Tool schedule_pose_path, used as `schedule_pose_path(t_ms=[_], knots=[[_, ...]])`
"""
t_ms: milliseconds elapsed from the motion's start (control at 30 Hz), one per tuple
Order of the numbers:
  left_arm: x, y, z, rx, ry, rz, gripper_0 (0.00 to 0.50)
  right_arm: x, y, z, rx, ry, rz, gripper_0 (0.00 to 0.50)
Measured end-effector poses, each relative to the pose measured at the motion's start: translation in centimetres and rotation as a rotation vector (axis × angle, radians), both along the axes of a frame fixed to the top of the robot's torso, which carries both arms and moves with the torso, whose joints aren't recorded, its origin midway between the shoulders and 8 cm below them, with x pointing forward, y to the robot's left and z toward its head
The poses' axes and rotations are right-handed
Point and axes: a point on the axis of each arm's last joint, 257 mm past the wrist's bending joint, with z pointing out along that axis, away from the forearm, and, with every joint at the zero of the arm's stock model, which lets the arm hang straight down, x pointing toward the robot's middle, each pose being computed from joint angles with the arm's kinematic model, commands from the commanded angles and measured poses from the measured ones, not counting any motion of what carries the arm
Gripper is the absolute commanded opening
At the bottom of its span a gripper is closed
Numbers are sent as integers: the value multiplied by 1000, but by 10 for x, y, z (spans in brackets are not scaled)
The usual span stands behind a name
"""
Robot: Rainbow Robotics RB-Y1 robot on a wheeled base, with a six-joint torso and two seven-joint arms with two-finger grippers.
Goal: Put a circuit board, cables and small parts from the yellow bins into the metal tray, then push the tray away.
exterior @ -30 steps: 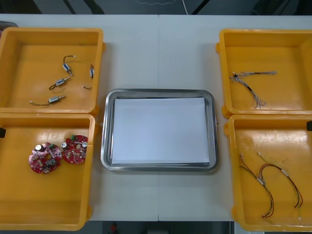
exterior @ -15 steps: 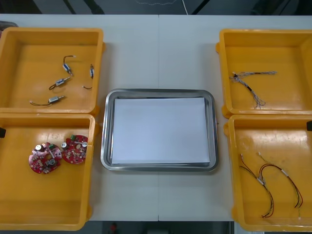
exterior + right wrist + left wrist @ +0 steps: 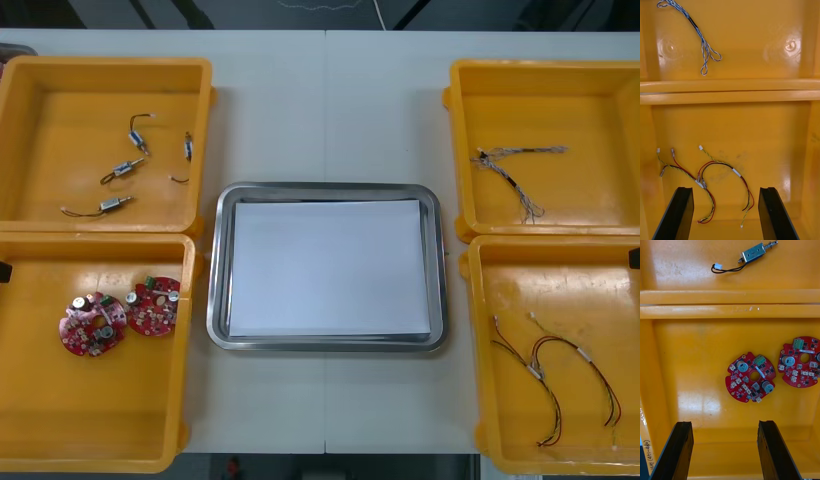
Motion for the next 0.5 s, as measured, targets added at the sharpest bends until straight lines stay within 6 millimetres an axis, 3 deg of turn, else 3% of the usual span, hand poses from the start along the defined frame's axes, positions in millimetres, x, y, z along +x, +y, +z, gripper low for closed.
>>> schedule_pose_path(t_ms=[267,500], knots=[[-4,-2,-8,-2,23,-4,500,-11,-4,-14,-5,37,-8,500],[-7,-12,-20,1,57,-36,500,-38,-12,-39,-48,116,27,500]])
